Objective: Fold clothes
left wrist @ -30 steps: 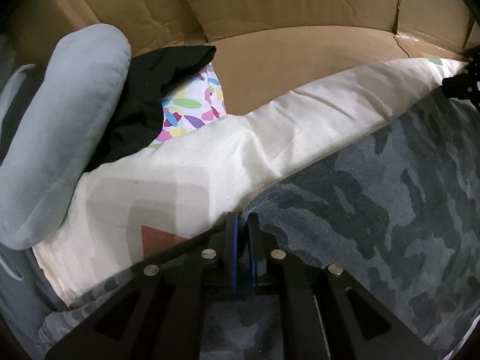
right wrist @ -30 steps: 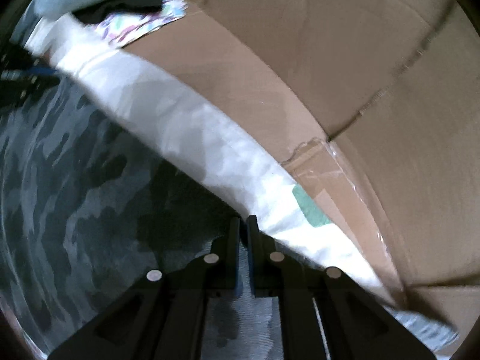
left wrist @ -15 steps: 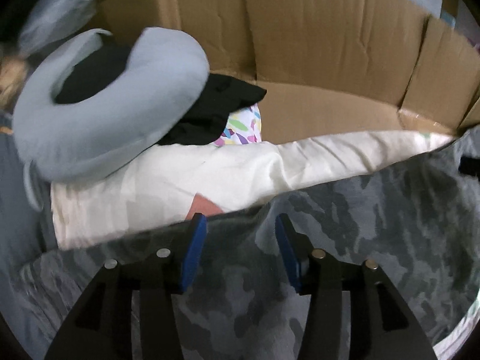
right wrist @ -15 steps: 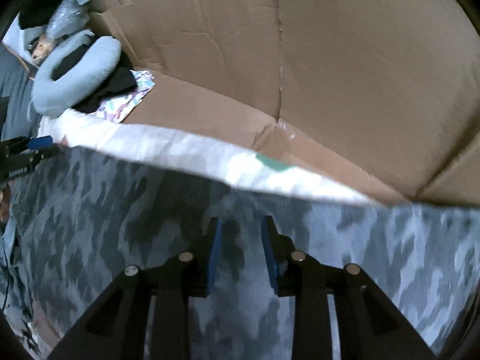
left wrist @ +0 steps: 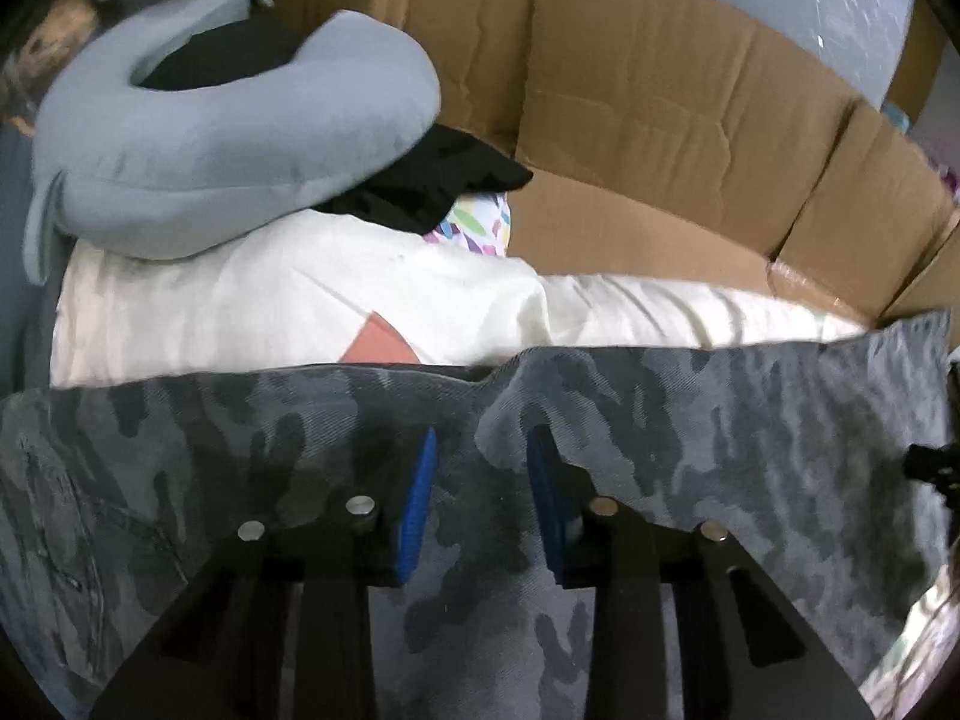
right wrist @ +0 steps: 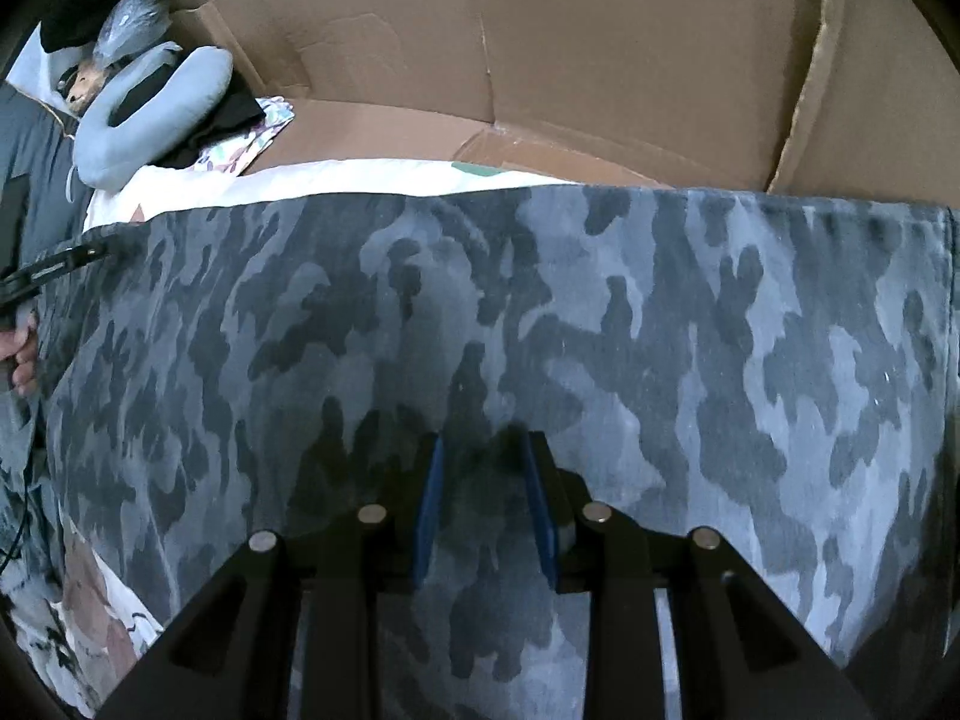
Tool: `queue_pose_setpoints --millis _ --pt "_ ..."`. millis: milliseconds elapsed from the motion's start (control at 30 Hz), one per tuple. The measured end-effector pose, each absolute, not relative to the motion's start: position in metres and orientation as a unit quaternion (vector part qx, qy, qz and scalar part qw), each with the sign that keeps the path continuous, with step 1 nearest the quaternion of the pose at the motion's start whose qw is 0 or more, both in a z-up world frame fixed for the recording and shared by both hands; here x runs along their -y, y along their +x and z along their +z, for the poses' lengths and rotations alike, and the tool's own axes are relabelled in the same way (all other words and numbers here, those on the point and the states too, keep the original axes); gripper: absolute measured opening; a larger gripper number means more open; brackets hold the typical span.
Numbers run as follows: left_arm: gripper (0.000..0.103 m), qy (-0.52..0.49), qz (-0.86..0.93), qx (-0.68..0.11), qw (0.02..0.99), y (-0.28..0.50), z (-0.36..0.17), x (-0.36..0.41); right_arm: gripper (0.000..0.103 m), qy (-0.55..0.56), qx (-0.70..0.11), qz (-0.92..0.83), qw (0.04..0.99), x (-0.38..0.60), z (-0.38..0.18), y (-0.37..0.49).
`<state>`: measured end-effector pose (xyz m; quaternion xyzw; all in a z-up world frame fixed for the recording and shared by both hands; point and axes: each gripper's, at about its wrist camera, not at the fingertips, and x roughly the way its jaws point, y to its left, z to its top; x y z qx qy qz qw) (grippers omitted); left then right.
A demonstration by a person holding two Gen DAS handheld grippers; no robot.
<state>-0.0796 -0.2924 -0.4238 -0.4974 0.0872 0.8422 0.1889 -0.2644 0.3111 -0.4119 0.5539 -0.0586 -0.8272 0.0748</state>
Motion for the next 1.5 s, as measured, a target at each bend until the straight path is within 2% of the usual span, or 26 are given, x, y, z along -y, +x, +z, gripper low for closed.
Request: queue_pose_setpoints --millis 133,267,367,467,700,1033,1200,1433,1500 --pt "0.030 -0.512 0.836 -0.091 0.177 -0.093 -0.439 0.287 0.025 0.558 0.063 -0.825 0.067 -0.312 -0.417 -0.260" --pt "0.017 -0.526 0.832 -0.088 0.154 -0.110 -0.451 0.289 0.025 0.561 0.066 -0.823 0.062 -0.312 -0.420 -0.258" --pt "0.013 -0.532 0.831 -0.088 0.140 -0.119 -0.456 0.289 0.025 0.563 0.067 -0.822 0.057 -0.313 -0.422 -0.255" --pt "0.013 -0.536 0.827 -0.108 0.131 -0.127 -0.460 0.282 0.025 0.567 0.068 -0.819 0.049 -0.317 -0.425 -0.249" --pt "0.013 -0.547 0.824 -0.095 0.112 -0.124 -0.451 0.278 0.025 0.581 0.062 -0.810 0.042 -0.331 -0.427 -0.218" --pt "0.013 -0.545 0.821 -0.071 0.156 -0.070 -0.423 0.312 0.025 0.590 0.071 -0.804 0.001 -0.378 -0.426 -0.166" --pt "0.013 -0.538 0.821 -0.084 0.174 -0.030 -0.417 0.317 0.025 0.588 0.073 -0.805 -0.019 -0.392 -0.424 -0.150" --pt "0.013 -0.569 0.790 -0.100 0.204 0.025 -0.442 0.317 0.025 0.599 0.082 -0.796 -0.046 -0.413 -0.428 -0.128" --pt "0.013 -0.585 0.779 -0.107 0.198 0.030 -0.457 0.319 0.025 0.607 0.062 -0.791 -0.044 -0.416 -0.423 -0.122"
